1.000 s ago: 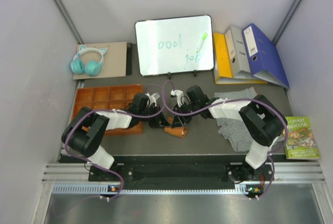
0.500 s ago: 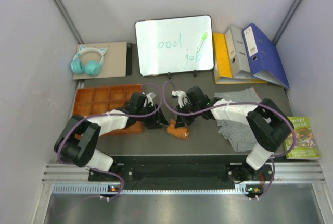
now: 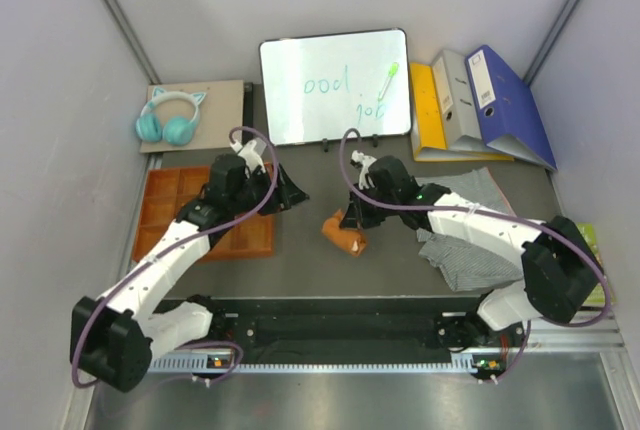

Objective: Roll the underwear
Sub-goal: Pick up the underwear from the center of the board.

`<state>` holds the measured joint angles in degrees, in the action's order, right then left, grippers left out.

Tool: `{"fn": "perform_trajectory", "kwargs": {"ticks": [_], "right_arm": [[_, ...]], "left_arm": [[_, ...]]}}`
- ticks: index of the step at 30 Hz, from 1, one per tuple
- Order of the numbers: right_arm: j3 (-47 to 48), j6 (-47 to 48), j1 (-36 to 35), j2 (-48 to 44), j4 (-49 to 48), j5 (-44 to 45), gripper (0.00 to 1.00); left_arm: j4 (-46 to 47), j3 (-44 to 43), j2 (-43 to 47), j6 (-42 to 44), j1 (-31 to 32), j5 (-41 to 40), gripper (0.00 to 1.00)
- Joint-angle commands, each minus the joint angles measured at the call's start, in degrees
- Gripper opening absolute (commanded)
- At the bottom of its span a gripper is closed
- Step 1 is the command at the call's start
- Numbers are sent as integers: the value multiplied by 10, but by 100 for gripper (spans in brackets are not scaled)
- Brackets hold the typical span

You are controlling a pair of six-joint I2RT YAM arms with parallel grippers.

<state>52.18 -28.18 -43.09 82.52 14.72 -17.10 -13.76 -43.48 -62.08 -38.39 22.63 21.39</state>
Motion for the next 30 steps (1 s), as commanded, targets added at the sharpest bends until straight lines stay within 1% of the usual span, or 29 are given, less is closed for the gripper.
{"fn": "perform_trajectory", "kwargs": {"ticks": [1,2,3,4,5,6,8,11,16,19,22,28,30], "right_arm": [[34,-111,-28,-37,-106,25,0],[28,-146,-31,-44,-124,29,0],[23,-162,-36,-48,-142,35,0],[20,-178,-40,-53,-179,41,0],[16,-201,-49,-55,-194,57,0],[15,-212,-52,-59,-205,66,0],[16,-234,-57,-59,-232,82,0],[17,-254,-60,-54,-249,86,0],[24,-271,-66,-37,-273,71,0],[17,-282,-70,-35,-289,73,0],[13,-290,-70,-33,-296,80,0],[15,-291,-69,-29,-295,83,0],[16,-291,-70,-28,-295,86,0]], "left_arm": [[35,35,60,-4,-4,1,70],[52,48,83,-14,-4,6,70],[85,72,93,-24,-4,14,70],[101,82,104,-45,-5,18,70],[116,94,124,-56,-5,21,70],[151,112,134,-80,-4,23,70],[169,125,156,-99,-4,13,70],[168,132,169,-113,-5,2,70],[206,151,168,-148,-4,-4,70],[227,159,161,-168,-4,7,68],[247,167,157,-182,-4,23,66],[271,177,149,-196,-4,59,66],[273,179,146,-201,-4,75,63]]}}
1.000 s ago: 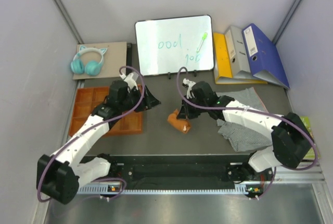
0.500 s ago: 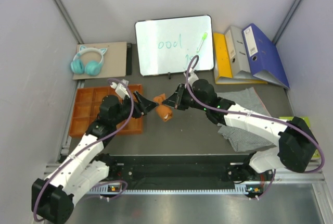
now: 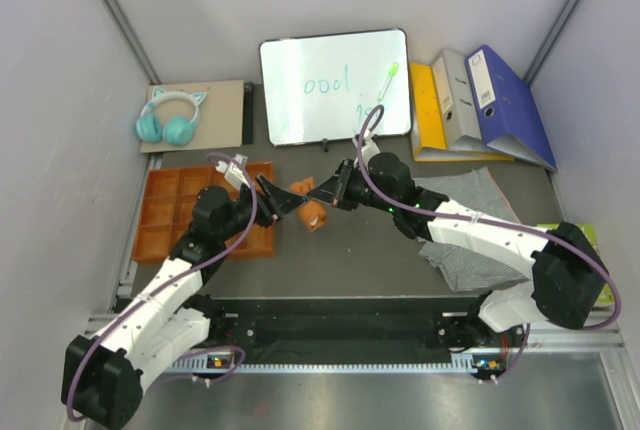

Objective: Roll the underwear
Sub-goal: Pick up the underwear from the center of the board, then place the underwear in the storage box.

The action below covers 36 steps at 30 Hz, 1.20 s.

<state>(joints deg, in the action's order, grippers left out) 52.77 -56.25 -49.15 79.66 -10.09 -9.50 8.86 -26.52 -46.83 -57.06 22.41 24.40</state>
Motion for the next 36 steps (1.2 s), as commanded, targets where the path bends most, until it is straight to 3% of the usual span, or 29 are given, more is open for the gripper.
{"fn": "perform_trajectory", "kwargs": {"ticks": [1,5,8,9,12,14,16,20,21,26,30,33,36], "right_arm": [[12,-11,-10,1,-47,9,0],[15,-15,-10,5,-49,7,0],[16,-15,-10,8,-52,4,0],[15,-16,-10,8,-54,4,0],[16,-14,-10,13,-53,0,0],[15,-8,-10,15,-51,0,3],[15,5,-10,16,-39,4,14],[15,41,-5,6,8,35,58],[10,47,-2,2,11,39,61],[-33,66,23,-35,18,47,64],[-58,76,32,-65,19,42,64],[-81,79,41,-86,8,31,64],[-94,85,48,-99,6,13,65]], "left_arm": [[49,10,-10,-17,-2,49,63],[70,22,-12,-30,-2,59,49],[84,26,-14,-36,-2,63,29],[89,29,-17,-37,-2,64,16],[113,41,-34,-39,-2,72,0],[118,46,-41,-25,-2,74,0],[94,42,-48,-2,-3,63,0],[-21,-11,-63,116,-17,34,0],[-60,-22,-77,135,-32,38,0],[-133,-60,-123,225,-105,98,0],[-225,-93,-160,279,-158,99,0],[-205,-90,-184,270,-168,133,0],[-271,-122,-212,305,-170,125,0]]}}
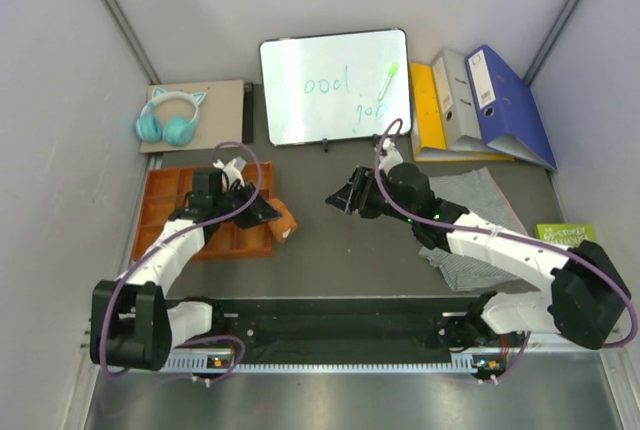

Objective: Roll the underwear
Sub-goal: Place the underwear in the storage box.

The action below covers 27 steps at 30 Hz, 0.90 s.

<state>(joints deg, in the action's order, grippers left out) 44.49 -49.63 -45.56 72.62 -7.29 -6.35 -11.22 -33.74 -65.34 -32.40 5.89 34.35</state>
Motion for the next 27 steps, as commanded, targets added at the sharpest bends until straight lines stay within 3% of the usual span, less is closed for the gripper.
{"fn": "perform_trajectory", "kwargs": {"ticks": [1,9,27], "right_arm": [[-17,22,15,-32,-24,-24,64],[-41,28,22,-59,-45,-49,65],[-78,47,30,-120,-45,-59,66]], "left_arm": [[-89,-65,-30,67,-6,23,0],[-211,-92,-22,114,-40,-45,0],[-227,-110,-118,138,-52,-101,0]]}}
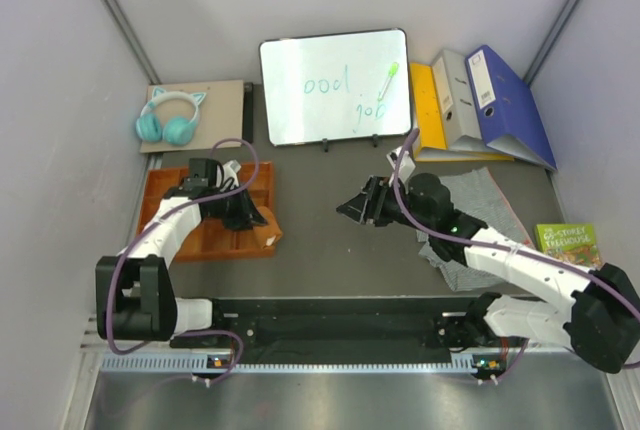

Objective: Roll the underwear
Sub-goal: Place the underwear in the storage box.

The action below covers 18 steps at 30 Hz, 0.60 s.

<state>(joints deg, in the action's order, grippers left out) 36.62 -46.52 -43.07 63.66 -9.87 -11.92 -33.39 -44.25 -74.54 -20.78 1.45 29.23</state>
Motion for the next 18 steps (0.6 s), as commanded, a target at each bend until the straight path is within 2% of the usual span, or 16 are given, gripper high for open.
{"fn": "perform_trajectory", "kwargs": {"ticks": [1,10,18], "right_arm": [[0,20,7,-33,-14,0,66],[-7,28,12,-57,-9,0,67],[-3,59,21,-64,13,5,67]], "left_arm": [[-5,-5,-31,21,-8,-51,0],[7,3,-50,14,-8,-102,0],[-14,-6,-28,0,-7,-131,0]]}}
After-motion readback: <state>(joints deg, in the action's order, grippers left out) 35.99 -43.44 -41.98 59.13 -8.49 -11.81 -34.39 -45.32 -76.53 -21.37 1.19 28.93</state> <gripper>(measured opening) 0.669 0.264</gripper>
